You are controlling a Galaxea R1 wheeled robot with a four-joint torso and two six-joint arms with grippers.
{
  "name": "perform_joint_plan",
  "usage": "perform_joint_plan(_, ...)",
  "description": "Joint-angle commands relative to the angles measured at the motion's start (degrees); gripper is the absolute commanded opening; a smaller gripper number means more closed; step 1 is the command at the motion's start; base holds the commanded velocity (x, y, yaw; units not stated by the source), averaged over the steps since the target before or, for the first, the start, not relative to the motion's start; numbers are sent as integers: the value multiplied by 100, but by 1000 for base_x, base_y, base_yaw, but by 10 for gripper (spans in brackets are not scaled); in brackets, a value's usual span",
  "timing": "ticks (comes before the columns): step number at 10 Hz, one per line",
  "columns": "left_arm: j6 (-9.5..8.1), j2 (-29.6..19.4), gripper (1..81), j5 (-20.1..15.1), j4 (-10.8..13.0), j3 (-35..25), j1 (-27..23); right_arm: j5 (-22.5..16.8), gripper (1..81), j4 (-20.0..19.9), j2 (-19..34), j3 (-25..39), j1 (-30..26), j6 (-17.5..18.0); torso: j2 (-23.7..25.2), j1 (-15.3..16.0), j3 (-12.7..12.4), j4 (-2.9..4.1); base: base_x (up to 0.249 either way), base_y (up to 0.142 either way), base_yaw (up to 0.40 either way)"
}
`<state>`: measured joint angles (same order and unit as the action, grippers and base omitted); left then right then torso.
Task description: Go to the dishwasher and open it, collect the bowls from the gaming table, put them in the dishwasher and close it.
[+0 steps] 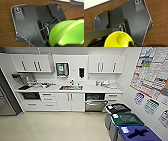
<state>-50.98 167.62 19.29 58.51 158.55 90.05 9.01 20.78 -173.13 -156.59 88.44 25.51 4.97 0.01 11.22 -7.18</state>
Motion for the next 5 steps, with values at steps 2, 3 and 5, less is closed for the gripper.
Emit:
perform_joint_plan(2, 9, -53, 10, -162, 28, 18, -132, -250, 10, 48, 30, -2, -182, -3, 0, 0, 0, 0, 126, 0, 0)
perform_joint_plan(3, 9, -53, 10, -162, 37, 18, -132, -250, 10, 48, 22, 6, -191, -3, 0, 0, 0, 0, 125, 0, 0)
perform_joint_plan(5, 9, -44, 10, -162, 55, 18, -123, -250, 10, 48, 30, -2, -191, -11, 0, -1, 0, 0, 132, 0, 0)
